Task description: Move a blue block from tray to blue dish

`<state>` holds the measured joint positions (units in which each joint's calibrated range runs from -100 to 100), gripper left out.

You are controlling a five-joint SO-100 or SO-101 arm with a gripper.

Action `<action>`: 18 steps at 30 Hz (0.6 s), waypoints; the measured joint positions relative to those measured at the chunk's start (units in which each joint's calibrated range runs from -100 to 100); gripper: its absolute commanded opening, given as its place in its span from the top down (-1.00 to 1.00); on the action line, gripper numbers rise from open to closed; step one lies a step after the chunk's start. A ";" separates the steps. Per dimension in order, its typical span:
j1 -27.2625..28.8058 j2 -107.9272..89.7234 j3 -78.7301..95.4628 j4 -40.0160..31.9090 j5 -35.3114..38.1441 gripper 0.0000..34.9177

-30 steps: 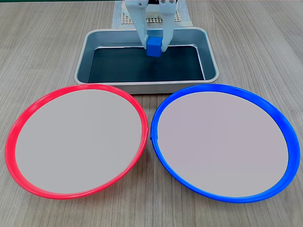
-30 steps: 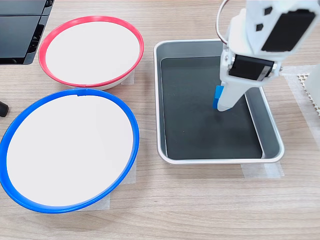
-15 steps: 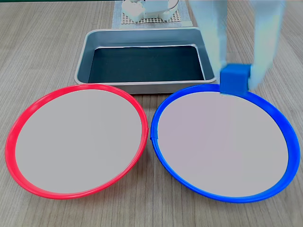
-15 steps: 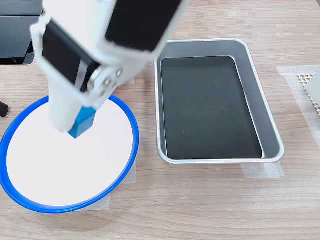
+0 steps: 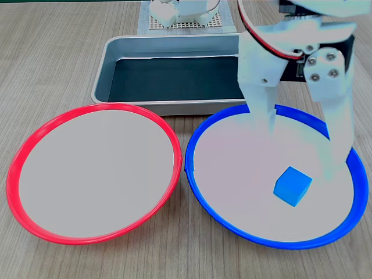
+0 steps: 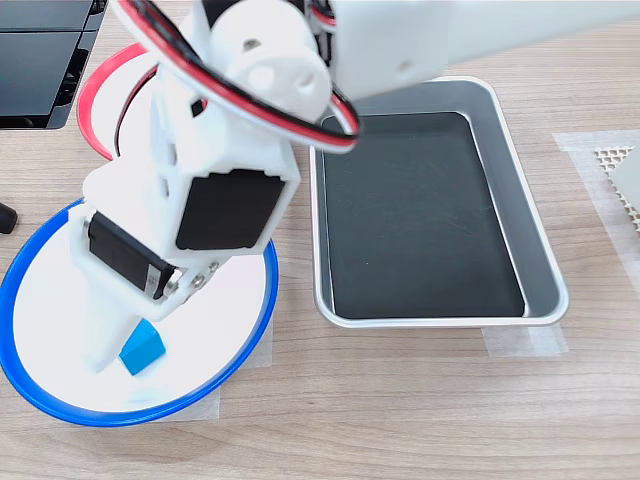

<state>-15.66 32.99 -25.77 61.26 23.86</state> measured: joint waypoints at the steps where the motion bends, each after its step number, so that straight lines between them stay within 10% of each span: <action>1: 0.44 -3.67 3.45 -1.39 0.10 0.61; 3: 0.97 -6.73 5.35 -2.77 -0.05 0.98; 18: 10.80 -86.36 94.46 -40.78 -21.39 0.99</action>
<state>-4.87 -53.37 68.69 20.47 2.47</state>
